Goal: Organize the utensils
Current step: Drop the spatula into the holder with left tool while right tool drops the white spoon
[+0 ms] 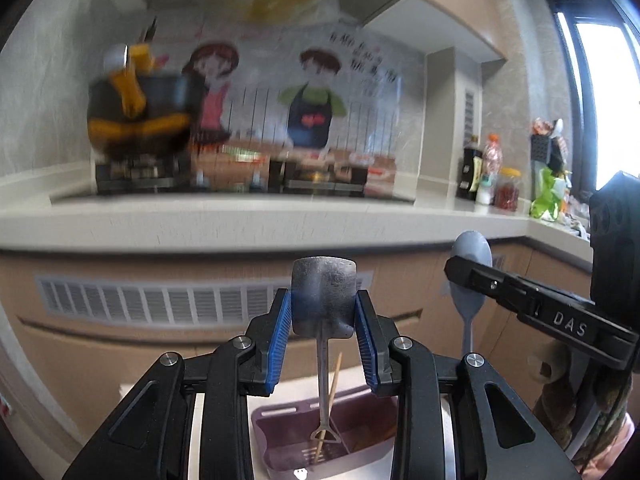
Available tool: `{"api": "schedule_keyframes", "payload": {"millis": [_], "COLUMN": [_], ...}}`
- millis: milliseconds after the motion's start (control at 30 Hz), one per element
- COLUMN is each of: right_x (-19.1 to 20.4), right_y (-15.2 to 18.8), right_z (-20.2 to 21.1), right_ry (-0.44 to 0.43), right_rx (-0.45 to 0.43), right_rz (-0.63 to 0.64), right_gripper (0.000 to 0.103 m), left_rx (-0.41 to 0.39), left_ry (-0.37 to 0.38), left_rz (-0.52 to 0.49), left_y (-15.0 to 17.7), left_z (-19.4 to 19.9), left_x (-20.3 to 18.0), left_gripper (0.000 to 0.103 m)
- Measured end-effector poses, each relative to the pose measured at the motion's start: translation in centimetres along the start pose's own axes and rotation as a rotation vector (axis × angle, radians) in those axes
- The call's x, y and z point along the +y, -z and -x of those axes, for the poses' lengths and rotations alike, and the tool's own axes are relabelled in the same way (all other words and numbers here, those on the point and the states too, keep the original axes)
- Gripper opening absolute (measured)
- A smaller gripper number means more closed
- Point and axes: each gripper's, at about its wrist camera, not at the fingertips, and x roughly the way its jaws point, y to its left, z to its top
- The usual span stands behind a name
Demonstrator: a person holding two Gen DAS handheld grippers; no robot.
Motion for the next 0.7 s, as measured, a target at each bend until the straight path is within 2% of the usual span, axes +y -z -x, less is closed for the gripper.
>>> {"api": "schedule_keyframes", "payload": {"millis": [133,300,533,567,633,700], "right_x": [-1.2,-2.8,-3.6,-3.6,-3.2,-2.6], "right_y": [2.3,5.2,8.8,9.3,10.0,10.3], "right_z": [-3.8,-7.1,-9.5,-9.6,-9.2,-8.1], "right_ry": [0.004,0.015,0.062,0.066,0.09,0.132], "right_rx": [0.077,0.152,0.262,0.28,0.297,0.273], "right_rz": [-0.015,-0.046,-0.046,-0.035,-0.003,0.042], "right_gripper": [0.01,0.01,0.012,0.015,0.027,0.05], "left_rx": [0.063,0.123,0.241,0.264,0.295,0.317], "left_ry": [0.01,-0.013,-0.011,-0.006,-0.003,-0.006], "left_rz": [0.018,0.012,0.045,0.051,0.059,0.062], "left_y": [2.7,5.6,9.5,10.1,11.1,11.7], "left_z": [-3.5,-6.6,-10.0,-10.5,-10.9,-10.9], "left_x": [1.2,1.9,2.8,2.8,2.9,2.9], "left_gripper": [0.033,0.033,0.033,0.034,0.037,0.048]}}
